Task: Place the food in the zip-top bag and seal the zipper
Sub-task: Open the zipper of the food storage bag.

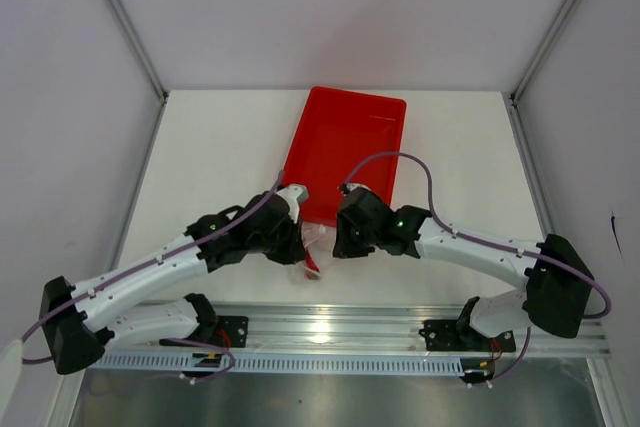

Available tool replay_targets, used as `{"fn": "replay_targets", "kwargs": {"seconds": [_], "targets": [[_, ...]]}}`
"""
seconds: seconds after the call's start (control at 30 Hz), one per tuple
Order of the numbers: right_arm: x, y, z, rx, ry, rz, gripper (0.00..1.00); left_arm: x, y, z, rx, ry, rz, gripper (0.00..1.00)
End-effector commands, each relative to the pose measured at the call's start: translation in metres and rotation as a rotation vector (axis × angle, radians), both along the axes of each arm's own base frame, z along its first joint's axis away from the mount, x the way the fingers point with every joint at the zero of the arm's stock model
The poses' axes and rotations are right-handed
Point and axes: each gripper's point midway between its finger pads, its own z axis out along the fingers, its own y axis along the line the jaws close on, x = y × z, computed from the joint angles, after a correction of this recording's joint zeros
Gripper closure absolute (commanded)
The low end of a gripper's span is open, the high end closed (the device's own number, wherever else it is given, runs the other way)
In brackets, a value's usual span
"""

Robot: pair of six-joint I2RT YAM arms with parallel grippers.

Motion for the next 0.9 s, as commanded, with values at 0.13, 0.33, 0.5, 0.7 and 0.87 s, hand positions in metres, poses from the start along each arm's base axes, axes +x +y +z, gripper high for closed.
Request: {"fn": "replay_targets", "kwargs": {"seconds": [0.13,0.33,0.5,0.7,0.87], "targets": [[0.001,-0.007,0.035,0.035,-0.077,0.002,0.69,0.003,-0.029,0.020,-0.119,-0.007,-0.057,0.99],[0.001,-0.005,0.061,0.080,-0.121,0.011,0.56,0.004,-0.029,0.021,-0.123,-0.014,-0.057,0.99],[0.004,-0.010,0.089,0.094,-0.171,0.006,0.50,0.004,-0.030,0.020,-0.125,-0.015,-0.058,1.00],[0.026,-0.027,0.131,0.102,-0.274,-0.057,0.33,0.004,-0.031,0.016,-0.122,-0.007,-0.062,0.99],[0.075,-0.068,0.128,0.078,-0.262,-0.214,0.28,0.004,-0.029,0.016,-0.121,-0.014,-0.056,1.00]]}}
